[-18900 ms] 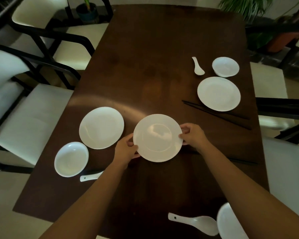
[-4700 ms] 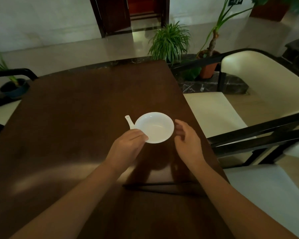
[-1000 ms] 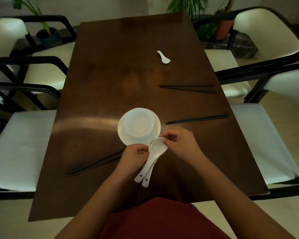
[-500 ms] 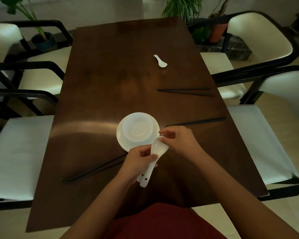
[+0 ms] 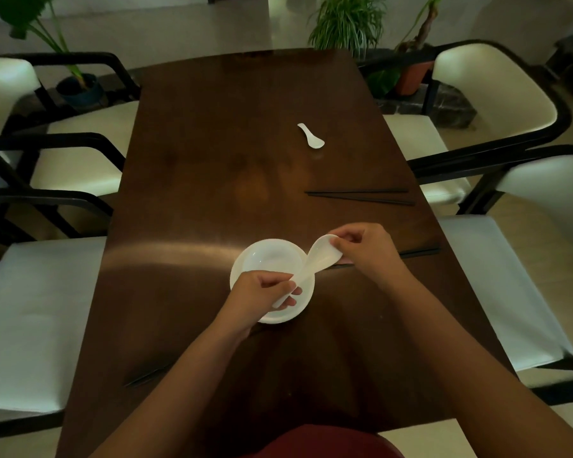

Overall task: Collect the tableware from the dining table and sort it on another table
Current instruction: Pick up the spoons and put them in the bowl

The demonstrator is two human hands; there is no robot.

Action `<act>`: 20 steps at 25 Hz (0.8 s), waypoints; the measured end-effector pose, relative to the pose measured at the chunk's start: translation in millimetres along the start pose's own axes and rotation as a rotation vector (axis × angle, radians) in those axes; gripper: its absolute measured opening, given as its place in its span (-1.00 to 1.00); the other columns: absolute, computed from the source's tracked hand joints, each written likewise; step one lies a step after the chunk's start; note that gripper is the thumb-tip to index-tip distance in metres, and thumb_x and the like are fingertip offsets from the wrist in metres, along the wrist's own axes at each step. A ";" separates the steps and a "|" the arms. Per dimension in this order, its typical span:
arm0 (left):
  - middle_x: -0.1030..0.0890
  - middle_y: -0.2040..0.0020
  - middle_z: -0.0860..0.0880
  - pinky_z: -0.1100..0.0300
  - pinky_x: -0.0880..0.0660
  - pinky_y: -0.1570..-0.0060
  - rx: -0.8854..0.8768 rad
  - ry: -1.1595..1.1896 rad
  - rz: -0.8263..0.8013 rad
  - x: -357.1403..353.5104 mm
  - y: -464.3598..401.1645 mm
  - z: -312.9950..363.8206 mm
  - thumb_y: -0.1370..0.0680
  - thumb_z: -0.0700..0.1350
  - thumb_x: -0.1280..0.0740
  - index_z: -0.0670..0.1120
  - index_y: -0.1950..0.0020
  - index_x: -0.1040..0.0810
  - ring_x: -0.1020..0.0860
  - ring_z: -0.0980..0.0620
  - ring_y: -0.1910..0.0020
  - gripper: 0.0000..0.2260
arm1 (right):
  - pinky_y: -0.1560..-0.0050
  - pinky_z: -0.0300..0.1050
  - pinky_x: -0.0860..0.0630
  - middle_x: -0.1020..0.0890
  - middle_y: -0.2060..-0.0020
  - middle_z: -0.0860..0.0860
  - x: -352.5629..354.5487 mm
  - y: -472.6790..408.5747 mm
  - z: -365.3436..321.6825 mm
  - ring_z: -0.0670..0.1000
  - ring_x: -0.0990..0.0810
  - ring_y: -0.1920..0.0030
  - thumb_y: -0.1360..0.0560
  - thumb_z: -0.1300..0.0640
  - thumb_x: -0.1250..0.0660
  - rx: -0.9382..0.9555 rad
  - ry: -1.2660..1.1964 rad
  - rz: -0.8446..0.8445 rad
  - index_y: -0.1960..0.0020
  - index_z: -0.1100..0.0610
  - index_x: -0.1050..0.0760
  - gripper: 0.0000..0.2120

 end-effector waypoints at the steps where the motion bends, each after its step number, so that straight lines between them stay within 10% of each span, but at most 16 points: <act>1: -0.72 0.26 0.06 0.30 -0.58 0.24 0.006 0.013 -0.009 1.6 -8.0 6.2 -0.49 -0.18 -0.36 0.04 0.16 -0.67 -0.65 0.14 0.30 -0.85 | 0.35 -0.36 -0.58 -0.58 0.27 -0.17 2.6 -7.4 -2.1 -0.14 -0.59 0.25 -0.45 0.17 -0.37 -0.012 -0.026 0.000 0.16 -0.05 -0.57 -0.88; 13: -0.67 0.07 -0.15 0.08 -0.55 -0.04 0.146 0.286 0.202 7.9 -149.2 68.9 -0.50 -0.21 -0.34 -0.17 0.02 -0.63 -0.62 -0.04 0.07 -0.89 | 0.23 -0.20 -0.59 -0.62 0.11 0.12 50.9 -233.4 55.6 0.01 -0.64 0.13 -0.47 0.15 -0.36 -0.362 -0.431 0.002 -0.03 0.21 -0.52 -0.82; 20: -0.72 0.21 -0.05 0.28 -0.59 0.28 0.212 0.426 0.337 19.7 -226.6 59.7 -0.51 -0.20 -0.34 -0.13 0.03 -0.63 -0.67 0.10 0.24 -0.90 | 0.06 -0.02 -0.64 -0.62 0.14 0.16 -7.5 -378.7 104.7 0.04 -0.62 0.36 -0.39 0.15 -0.44 -0.524 -0.363 0.066 0.07 0.25 -0.48 -0.77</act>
Point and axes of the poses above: each hand's wrist, its own y-axis away from the middle knuckle, its own x-axis out of the back of the hand, z = x × y, the point moved 9 cm from there along -y, towards the middle knuckle
